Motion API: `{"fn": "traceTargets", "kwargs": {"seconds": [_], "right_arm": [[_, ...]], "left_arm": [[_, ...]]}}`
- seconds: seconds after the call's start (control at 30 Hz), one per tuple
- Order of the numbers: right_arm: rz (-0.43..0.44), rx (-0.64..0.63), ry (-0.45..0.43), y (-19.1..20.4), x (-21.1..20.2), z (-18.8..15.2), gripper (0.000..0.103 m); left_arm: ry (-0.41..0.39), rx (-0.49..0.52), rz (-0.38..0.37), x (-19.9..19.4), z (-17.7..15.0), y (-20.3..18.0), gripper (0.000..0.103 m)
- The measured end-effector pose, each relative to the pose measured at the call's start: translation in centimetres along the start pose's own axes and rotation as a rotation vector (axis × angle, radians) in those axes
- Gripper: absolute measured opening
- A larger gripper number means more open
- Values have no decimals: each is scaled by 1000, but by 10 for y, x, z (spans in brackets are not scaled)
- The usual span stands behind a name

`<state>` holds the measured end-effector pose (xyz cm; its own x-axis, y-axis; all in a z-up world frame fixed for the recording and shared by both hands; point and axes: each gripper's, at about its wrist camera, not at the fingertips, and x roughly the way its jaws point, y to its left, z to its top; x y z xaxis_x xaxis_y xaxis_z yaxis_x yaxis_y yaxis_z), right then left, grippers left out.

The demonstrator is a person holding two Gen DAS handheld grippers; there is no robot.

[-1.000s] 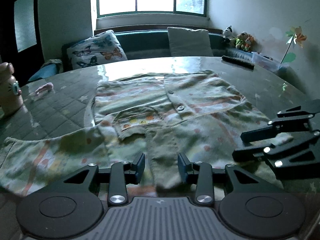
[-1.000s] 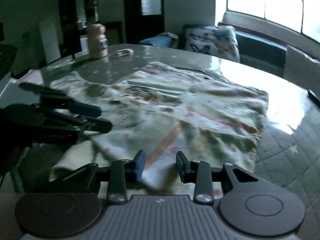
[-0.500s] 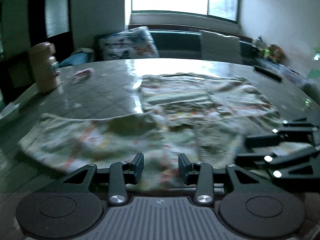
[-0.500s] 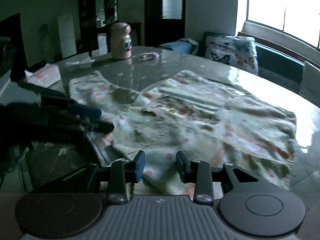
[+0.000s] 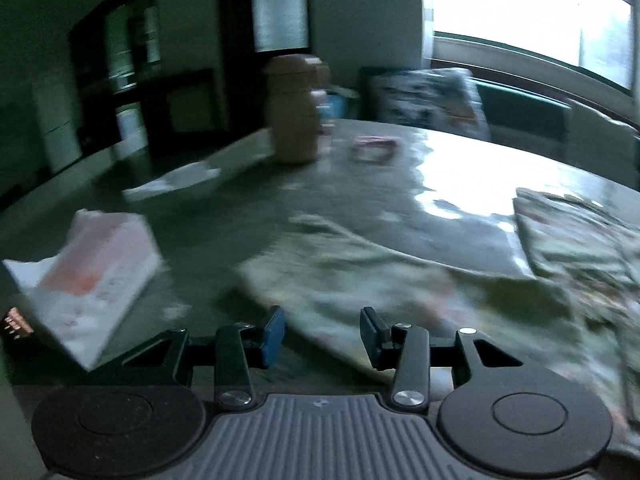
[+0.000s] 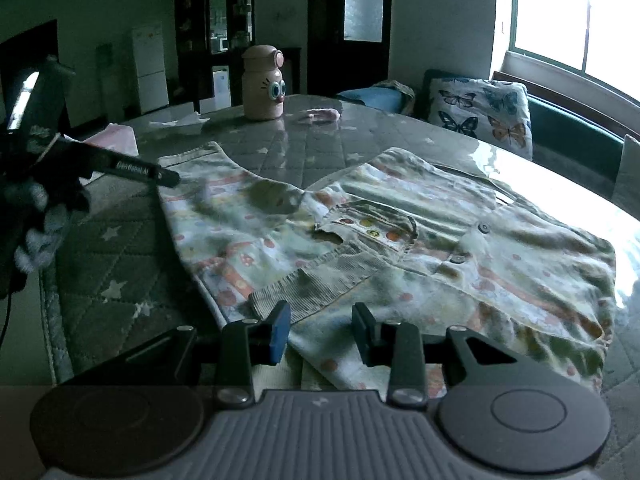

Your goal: Fold clothes

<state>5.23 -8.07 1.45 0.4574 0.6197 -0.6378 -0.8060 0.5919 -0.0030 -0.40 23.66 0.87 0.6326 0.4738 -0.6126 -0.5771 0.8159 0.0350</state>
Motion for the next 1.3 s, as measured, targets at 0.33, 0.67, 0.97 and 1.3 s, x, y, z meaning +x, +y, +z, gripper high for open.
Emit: {"fn": "traceTargets", "kwargs": {"seconds": [0.33, 0.67, 0.97, 1.3], "right_arm": [[16, 17, -2, 1, 1, 2, 34], [12, 58, -13, -3, -6, 2, 34], [-14, 117, -32, -16, -18, 2, 34], [-82, 277, -73, -58, -42, -7, 34]], "left_arm": [[39, -138, 69, 37, 18, 40, 44], [-2, -130, -29, 25, 17, 32, 8], [-109, -59, -299, -47, 19, -26, 7], [-99, 6, -635, -96, 9, -112, 7]]}}
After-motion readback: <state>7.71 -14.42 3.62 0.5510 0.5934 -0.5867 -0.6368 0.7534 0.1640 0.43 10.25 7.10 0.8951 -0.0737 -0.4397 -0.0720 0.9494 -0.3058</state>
